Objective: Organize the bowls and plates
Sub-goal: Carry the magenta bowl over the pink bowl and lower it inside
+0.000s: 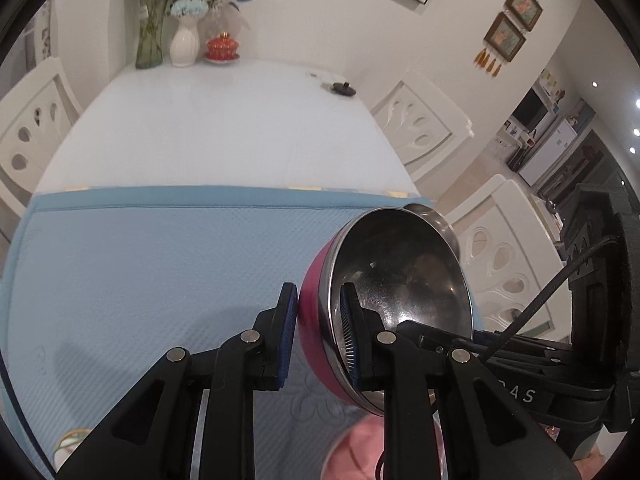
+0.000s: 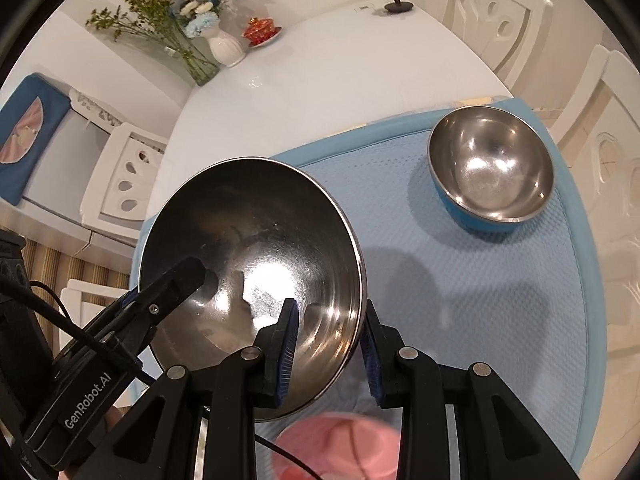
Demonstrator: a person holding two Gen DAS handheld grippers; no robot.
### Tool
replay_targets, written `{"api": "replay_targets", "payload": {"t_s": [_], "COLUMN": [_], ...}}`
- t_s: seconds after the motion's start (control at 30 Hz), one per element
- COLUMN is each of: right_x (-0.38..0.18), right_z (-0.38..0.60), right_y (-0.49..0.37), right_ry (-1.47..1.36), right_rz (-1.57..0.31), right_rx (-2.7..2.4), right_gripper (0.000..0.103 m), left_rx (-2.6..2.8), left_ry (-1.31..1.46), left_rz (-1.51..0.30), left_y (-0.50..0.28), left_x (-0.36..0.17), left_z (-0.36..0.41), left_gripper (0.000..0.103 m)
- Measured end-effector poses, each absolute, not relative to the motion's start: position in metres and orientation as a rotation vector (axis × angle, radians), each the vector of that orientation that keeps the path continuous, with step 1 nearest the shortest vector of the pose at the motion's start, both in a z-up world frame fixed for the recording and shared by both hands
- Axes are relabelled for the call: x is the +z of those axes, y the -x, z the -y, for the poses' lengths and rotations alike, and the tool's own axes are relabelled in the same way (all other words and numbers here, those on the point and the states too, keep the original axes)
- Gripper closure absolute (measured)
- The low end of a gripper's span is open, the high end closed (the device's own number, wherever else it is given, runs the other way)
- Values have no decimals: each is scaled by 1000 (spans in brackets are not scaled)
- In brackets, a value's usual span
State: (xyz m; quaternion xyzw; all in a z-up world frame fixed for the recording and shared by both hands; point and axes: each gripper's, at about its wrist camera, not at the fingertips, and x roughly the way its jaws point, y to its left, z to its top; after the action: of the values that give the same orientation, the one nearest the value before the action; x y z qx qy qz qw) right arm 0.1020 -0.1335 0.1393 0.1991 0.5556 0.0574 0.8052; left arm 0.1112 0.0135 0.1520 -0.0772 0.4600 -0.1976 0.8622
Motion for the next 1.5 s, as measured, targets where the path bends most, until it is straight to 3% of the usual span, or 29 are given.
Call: {"api": "replay_targets", "payload": {"t_s": [0.87,1.5], "right_x": [200,127], "right_z": [113,136], "right_y": [43,68], "right_ry": [-456,-552], "right_rz": [-1093,-1247], "right_rx": [-22,-104], "right_gripper": [71,70], "left_rx": [-550,-560], "left_ry": [136,93], "left_rz": [-924,-1062], "left_y": [1,23], "left_x": [187,113], "left_z": [-20,9], "left_gripper": [84,84]}}
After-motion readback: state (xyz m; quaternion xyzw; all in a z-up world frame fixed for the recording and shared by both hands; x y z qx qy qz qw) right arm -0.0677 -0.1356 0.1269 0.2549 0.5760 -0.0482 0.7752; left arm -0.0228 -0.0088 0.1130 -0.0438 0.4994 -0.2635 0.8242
